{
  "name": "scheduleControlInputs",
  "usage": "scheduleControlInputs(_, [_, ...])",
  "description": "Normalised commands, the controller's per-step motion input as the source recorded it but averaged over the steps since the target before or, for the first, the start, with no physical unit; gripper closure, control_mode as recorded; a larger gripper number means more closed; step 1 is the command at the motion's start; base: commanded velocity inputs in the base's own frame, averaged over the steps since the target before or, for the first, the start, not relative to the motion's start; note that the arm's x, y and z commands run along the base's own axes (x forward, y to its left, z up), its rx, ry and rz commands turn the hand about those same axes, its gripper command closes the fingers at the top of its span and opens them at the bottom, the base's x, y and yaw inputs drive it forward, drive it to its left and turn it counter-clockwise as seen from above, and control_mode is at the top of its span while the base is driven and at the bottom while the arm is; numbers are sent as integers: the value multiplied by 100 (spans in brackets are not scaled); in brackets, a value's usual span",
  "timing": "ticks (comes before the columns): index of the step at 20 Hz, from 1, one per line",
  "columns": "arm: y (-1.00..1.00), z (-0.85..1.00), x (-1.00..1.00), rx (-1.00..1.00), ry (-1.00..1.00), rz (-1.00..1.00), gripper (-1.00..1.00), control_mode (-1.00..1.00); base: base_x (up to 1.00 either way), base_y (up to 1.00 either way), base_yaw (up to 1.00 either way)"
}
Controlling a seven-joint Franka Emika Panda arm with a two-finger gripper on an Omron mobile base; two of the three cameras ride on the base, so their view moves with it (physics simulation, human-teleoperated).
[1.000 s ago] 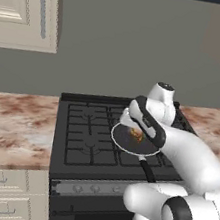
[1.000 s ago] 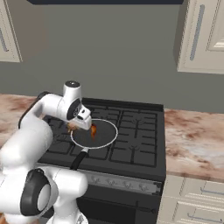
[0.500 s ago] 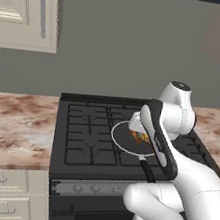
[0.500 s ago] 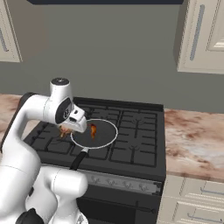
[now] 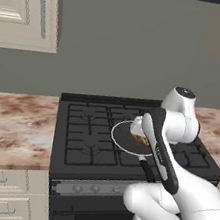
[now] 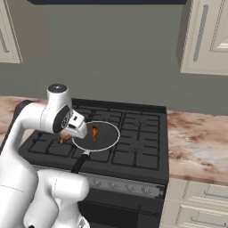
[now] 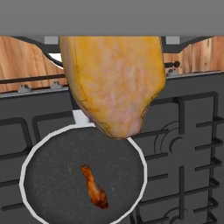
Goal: Take the chicken drumsticks from the pan and place one on each plate on the dining counter.
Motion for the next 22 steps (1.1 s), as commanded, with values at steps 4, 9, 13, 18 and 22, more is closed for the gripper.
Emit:
scheduleControlInputs(4, [0,0,0,0,0,0,100,-100,0,0,0])
scheduleControlInputs(9, [0,-1,-3,0,0,0,100,100,-43,-6,0])
scheduleControlInputs(13, [0,0,0,0,0,0,100,100,-69,-13,26])
scheduleControlInputs(18, [0,0,0,0,0,0,100,100,-40,-11,96])
scheduleControlInputs(22, [0,0,0,0,0,0,100,100,-12,-2,100])
